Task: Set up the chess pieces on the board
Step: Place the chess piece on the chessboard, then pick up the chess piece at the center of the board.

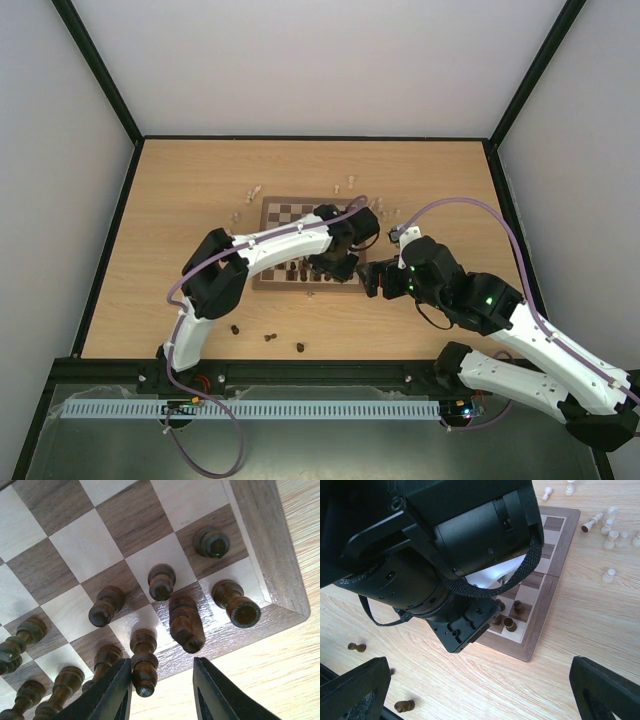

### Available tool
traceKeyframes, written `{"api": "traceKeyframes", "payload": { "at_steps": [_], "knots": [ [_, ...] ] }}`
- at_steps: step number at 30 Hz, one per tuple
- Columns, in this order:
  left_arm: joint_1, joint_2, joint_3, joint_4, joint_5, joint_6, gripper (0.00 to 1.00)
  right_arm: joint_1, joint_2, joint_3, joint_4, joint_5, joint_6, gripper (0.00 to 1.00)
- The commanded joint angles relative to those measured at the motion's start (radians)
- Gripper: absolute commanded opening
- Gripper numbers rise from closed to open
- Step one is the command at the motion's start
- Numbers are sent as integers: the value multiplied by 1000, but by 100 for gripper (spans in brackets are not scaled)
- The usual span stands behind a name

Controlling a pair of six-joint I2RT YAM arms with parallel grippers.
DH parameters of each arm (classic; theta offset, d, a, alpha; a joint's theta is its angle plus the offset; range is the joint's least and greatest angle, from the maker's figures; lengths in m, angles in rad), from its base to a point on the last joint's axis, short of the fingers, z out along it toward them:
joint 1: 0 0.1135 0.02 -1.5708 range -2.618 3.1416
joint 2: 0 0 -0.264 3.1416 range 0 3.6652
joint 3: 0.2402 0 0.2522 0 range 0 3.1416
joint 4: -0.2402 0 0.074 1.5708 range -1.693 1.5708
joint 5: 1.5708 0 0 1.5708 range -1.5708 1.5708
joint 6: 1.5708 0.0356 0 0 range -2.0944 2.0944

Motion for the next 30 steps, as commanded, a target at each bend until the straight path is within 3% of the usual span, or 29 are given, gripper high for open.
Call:
{"api": "traceKeyframes", "payload": {
  "at_steps": [1,10,15,20,25,30],
  "knots": [
    [-4,-51,49,-48,-28,-17,38,-1,-14,-11,-16,1,-10,98],
    [7,-112,167,-108,-113,-23,49,-1,-16,-10,-18,9,-7,99],
    [20,-237,147,-101,-164,-44,58,-1,-13,-10,-18,13,-4,99],
    [15,-505,-101,36,-154,-101,68,-1,8,-9,-16,-9,-11,99],
    [-16,-776,-422,184,-142,-206,99,-2,57,1,-18,-81,-25,99],
    [-98,-1019,-655,267,-173,-341,99,-2,108,-3,-15,-189,-10,99]
  ]
}}
